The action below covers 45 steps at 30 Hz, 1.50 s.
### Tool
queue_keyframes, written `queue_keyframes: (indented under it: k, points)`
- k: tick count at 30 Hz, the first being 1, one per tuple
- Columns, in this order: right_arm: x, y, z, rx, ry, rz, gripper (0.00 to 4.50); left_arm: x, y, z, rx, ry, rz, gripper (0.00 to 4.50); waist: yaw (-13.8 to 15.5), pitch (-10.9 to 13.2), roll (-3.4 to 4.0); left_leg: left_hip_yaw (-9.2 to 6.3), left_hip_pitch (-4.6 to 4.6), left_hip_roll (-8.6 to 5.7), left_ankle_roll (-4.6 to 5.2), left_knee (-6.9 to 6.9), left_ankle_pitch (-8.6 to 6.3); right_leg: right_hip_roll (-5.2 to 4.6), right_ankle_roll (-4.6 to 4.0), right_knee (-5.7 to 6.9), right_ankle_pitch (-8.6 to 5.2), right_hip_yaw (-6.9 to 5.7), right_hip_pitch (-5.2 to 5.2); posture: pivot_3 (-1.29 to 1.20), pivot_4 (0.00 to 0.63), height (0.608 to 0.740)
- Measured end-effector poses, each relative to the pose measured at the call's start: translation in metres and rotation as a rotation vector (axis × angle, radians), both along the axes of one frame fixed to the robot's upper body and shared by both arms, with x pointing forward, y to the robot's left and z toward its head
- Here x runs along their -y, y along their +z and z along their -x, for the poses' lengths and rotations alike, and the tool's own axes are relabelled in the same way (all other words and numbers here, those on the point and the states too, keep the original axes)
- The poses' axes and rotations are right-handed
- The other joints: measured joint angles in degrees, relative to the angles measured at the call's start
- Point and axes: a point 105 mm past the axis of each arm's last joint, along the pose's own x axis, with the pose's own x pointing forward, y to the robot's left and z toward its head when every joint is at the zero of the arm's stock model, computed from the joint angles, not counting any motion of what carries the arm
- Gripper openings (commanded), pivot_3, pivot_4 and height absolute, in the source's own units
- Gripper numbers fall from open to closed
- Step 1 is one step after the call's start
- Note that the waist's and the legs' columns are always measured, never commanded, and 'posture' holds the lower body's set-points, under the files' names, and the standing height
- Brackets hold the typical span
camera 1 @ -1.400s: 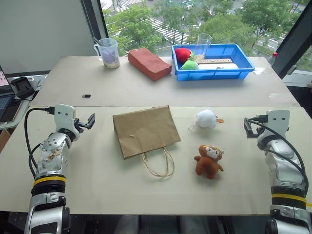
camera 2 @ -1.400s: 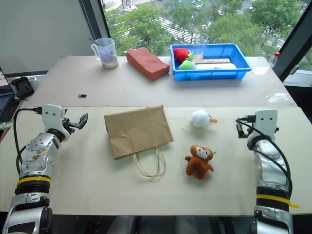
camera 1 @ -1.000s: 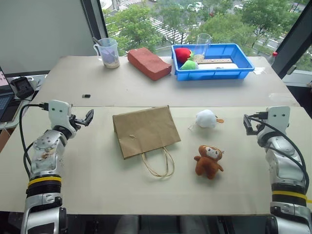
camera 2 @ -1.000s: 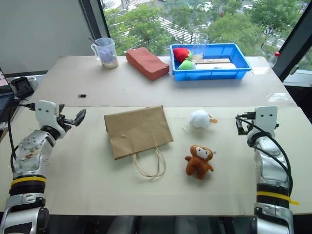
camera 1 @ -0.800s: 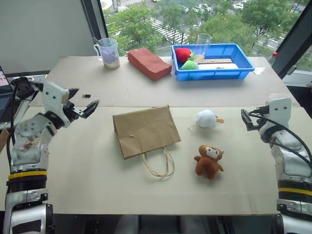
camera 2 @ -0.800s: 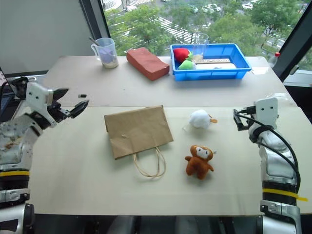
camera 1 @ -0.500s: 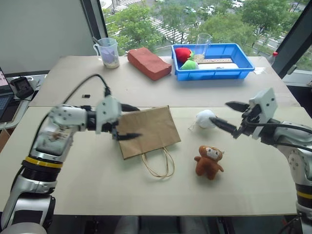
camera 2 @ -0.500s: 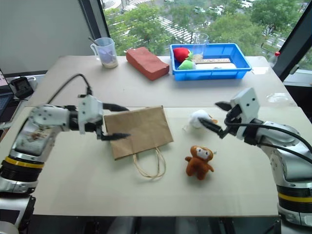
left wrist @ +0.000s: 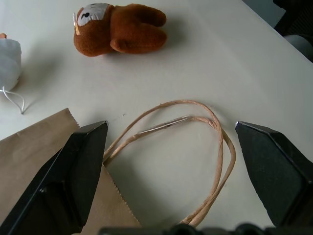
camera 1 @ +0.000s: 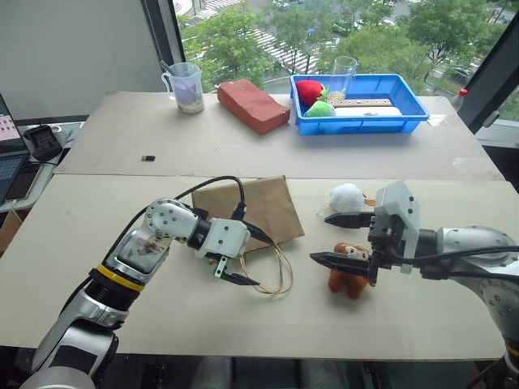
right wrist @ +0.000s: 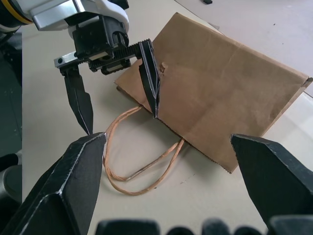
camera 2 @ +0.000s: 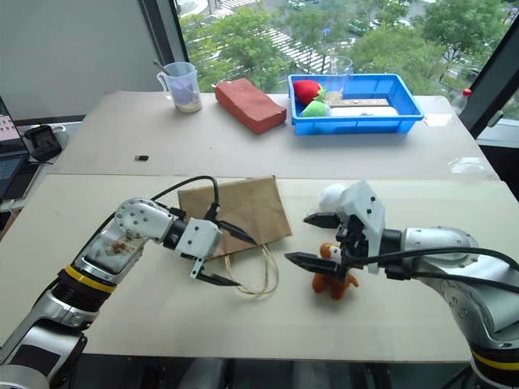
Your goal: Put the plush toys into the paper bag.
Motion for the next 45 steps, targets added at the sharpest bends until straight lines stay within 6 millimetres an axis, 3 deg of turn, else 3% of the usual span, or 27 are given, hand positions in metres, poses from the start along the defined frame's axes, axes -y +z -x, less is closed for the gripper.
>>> queue_keyframes:
  k: [11,22,26,30,33,41,45]
  points:
    - [-0.004,-0.007,0.010,-0.035,0.003,0.013,4.50,0.002,-0.027,-0.007,0.006,0.011,-0.066,4.42,0.5,0.0,0.00,-0.01,-0.01,0.00,0.00,0.01,0.00,0.00,0.00,-0.02,0.00,-0.02,0.03,0.00,0.150,0.740]
    - [-0.002,-0.007,0.008,-0.029,-0.022,0.019,4.50,0.009,-0.030,-0.010,0.030,0.005,-0.075,4.42,0.4,0.0,0.00,-0.03,0.26,0.00,0.00,0.01,0.00,0.00,0.02,-0.05,-0.01,-0.04,0.33,0.00,0.150,0.740]
    - [-0.002,-0.007,0.008,-0.028,-0.025,0.019,4.50,0.009,-0.031,-0.009,0.021,-0.006,-0.084,3.26,0.4,0.0,-0.01,-0.04,0.45,0.00,0.01,0.01,0.00,0.00,0.03,-0.13,-0.02,-0.04,0.56,0.00,0.150,0.740]
    - [-0.002,-0.007,0.007,-0.026,-0.030,0.020,4.50,0.008,-0.032,-0.008,-0.001,-0.004,-0.092,1.29,0.4,0.0,-0.01,-0.04,0.53,0.00,0.01,0.00,-0.01,0.00,0.04,-0.14,-0.03,-0.04,0.65,0.00,0.150,0.740]
    - [-0.001,-0.007,0.007,-0.025,-0.033,0.019,4.50,0.007,-0.034,-0.007,-0.022,-0.006,-0.103,0.05,0.4,0.0,-0.01,-0.04,0.54,0.00,0.01,0.00,-0.01,0.00,0.04,-0.14,-0.03,-0.04,0.65,0.00,0.150,0.740]
    - [-0.001,-0.007,0.007,-0.028,-0.033,0.018,4.50,0.011,-0.033,-0.003,-0.117,0.002,-0.086,0.05,0.5,0.0,-0.01,-0.05,0.53,0.00,0.02,-0.01,-0.01,0.00,0.05,-0.14,-0.04,-0.05,0.65,0.00,0.150,0.740]
    - [-0.001,-0.007,0.006,-0.029,-0.036,0.018,4.50,0.019,-0.014,-0.003,-0.209,0.039,0.028,0.05,0.4,0.0,-0.02,-0.06,0.53,0.01,0.02,-0.01,-0.01,0.00,0.06,-0.13,-0.04,-0.05,0.64,0.00,0.150,0.740]
